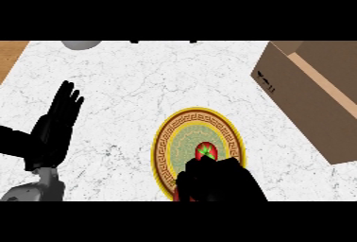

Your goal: Pick the bell pepper from the plate and place it in the cardboard box

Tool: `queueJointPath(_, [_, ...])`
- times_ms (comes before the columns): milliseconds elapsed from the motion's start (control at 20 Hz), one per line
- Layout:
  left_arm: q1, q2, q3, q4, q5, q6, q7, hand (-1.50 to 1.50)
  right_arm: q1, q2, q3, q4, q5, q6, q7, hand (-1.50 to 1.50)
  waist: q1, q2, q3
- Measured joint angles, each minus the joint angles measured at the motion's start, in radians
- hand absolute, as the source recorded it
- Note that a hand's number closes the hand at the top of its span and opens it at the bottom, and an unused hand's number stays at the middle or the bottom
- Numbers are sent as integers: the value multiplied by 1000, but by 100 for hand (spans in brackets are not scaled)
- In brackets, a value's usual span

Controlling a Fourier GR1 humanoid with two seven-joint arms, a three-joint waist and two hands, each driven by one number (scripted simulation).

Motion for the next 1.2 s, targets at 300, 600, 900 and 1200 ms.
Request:
queueJointPath(300, [-3,-1,4,-4,1,-1,6,0,-57,24,-211,-88,7,36,67,150,3,1,0])
queueJointPath(600, [3,-10,1,11,-5,-10,-16,0,-134,0,-495,-45,-103,96,34,150,8,3,0])
queueJointPath(900, [-10,-13,0,2,-14,-2,3,0,-168,-85,-733,101,-202,95,-98,150,10,4,1])
queueJointPath(1200, [-25,-15,7,28,-10,-11,-3,0,-211,-190,-842,338,-148,-7,-270,150,14,6,1])
